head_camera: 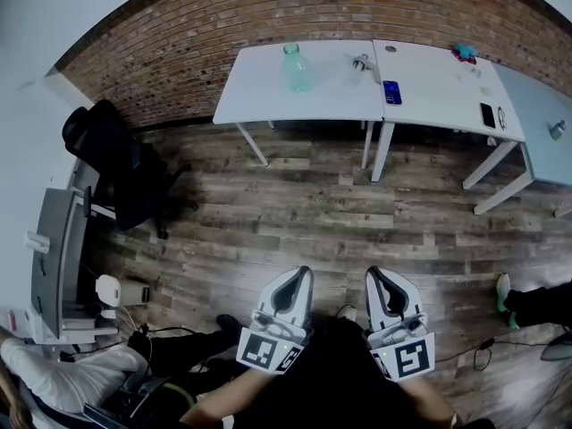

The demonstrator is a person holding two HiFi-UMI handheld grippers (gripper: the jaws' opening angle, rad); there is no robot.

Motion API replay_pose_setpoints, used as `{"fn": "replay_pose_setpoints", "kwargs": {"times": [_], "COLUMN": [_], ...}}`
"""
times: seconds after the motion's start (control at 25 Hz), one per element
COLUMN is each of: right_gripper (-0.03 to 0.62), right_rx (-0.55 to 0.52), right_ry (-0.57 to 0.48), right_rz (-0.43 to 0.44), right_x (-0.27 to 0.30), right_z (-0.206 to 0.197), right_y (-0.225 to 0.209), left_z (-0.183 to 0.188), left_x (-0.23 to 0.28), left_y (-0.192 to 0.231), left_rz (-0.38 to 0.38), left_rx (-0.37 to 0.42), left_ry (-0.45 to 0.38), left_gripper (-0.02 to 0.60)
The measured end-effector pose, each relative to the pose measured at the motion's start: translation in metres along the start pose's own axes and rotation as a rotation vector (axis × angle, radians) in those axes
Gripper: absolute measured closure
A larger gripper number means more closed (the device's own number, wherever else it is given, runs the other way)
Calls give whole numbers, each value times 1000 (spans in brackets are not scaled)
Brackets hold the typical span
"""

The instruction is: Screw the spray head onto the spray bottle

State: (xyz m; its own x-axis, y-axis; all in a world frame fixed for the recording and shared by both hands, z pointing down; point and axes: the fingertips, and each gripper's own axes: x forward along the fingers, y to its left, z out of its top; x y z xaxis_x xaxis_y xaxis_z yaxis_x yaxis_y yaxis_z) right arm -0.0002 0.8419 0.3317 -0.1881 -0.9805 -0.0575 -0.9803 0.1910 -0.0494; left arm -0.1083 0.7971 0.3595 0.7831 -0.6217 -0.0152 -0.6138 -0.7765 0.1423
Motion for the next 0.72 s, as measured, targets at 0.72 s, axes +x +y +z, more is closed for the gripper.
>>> {"fn": "replay_pose_setpoints", "kwargs": {"times": [0.72], "right_gripper": [586], "right_rx": [-28], "right_ry": [-8], "right_rz": [-137], "right_x": [42], "right_z": [12], "right_y": [-34], "left_z": [-9], "left_x": [65], "left_y": [19], "left_rz": [-108], "left_rx": [-36], "left_ry": [8], "left_gripper": [583]}}
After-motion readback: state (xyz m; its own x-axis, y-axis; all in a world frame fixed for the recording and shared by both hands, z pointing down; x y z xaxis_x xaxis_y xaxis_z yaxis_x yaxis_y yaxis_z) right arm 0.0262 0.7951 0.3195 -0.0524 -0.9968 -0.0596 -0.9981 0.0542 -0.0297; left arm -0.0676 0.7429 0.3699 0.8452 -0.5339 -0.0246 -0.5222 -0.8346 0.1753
